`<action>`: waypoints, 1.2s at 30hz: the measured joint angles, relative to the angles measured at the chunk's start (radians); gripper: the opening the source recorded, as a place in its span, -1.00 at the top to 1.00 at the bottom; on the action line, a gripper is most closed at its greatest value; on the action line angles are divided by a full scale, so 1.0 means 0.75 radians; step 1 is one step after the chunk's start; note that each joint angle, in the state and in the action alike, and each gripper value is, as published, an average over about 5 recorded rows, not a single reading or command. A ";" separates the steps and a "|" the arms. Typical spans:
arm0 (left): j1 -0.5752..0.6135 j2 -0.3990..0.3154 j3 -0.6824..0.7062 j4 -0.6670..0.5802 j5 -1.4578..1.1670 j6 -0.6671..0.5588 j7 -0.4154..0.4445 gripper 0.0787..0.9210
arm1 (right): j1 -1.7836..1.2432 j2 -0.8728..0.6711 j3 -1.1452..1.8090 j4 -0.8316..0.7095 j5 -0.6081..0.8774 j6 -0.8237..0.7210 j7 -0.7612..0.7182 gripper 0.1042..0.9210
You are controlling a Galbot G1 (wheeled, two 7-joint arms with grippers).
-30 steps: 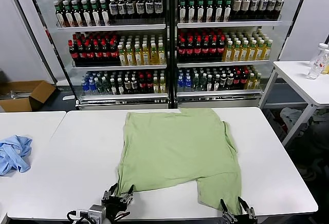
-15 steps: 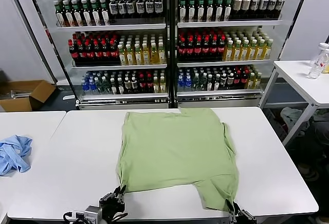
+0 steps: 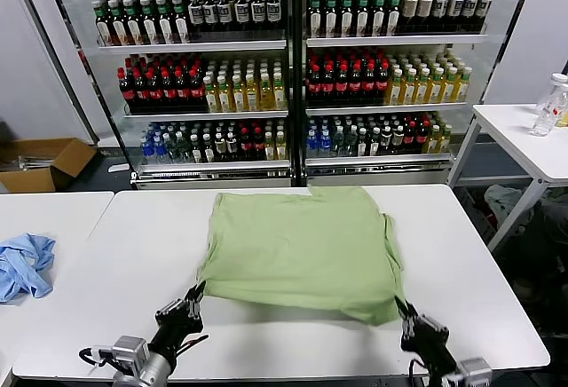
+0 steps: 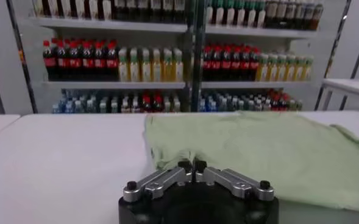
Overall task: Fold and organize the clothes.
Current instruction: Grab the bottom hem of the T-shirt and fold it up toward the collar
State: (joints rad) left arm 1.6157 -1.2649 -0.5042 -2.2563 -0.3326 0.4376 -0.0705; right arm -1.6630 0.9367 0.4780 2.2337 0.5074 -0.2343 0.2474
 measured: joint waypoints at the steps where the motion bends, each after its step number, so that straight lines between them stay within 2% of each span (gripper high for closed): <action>1: -0.014 0.009 -0.001 0.003 -0.015 -0.002 -0.001 0.99 | 0.042 -0.009 -0.014 -0.016 0.006 -0.003 0.000 0.97; 11: -0.225 0.104 0.052 0.152 -0.075 0.000 -0.031 0.99 | 0.489 -0.073 -0.228 -0.255 0.017 -0.041 -0.009 0.97; 17: -0.360 0.120 0.125 0.278 -0.067 -0.003 -0.064 0.99 | 0.690 -0.070 -0.349 -0.380 -0.018 -0.073 -0.019 0.97; 20: -0.416 0.121 0.154 0.335 -0.061 -0.008 -0.082 0.99 | 0.749 -0.062 -0.390 -0.418 -0.049 -0.095 -0.023 0.90; 23: -0.456 0.119 0.177 0.377 -0.060 -0.010 -0.101 0.94 | 0.786 -0.054 -0.415 -0.441 -0.077 -0.113 -0.027 0.72; 25: -0.472 0.118 0.188 0.394 -0.060 -0.012 -0.115 0.84 | 0.798 -0.050 -0.425 -0.449 -0.093 -0.119 -0.029 0.57; 36: -0.469 0.098 0.197 0.420 -0.042 -0.019 -0.182 0.08 | 0.701 -0.061 -0.368 -0.404 -0.139 -0.147 -0.016 -0.17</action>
State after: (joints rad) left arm 1.2641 -1.1912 -0.3565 -1.9410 -0.3637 0.4234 -0.2072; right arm -1.1374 0.8910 0.2017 1.9307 0.4034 -0.3449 0.2354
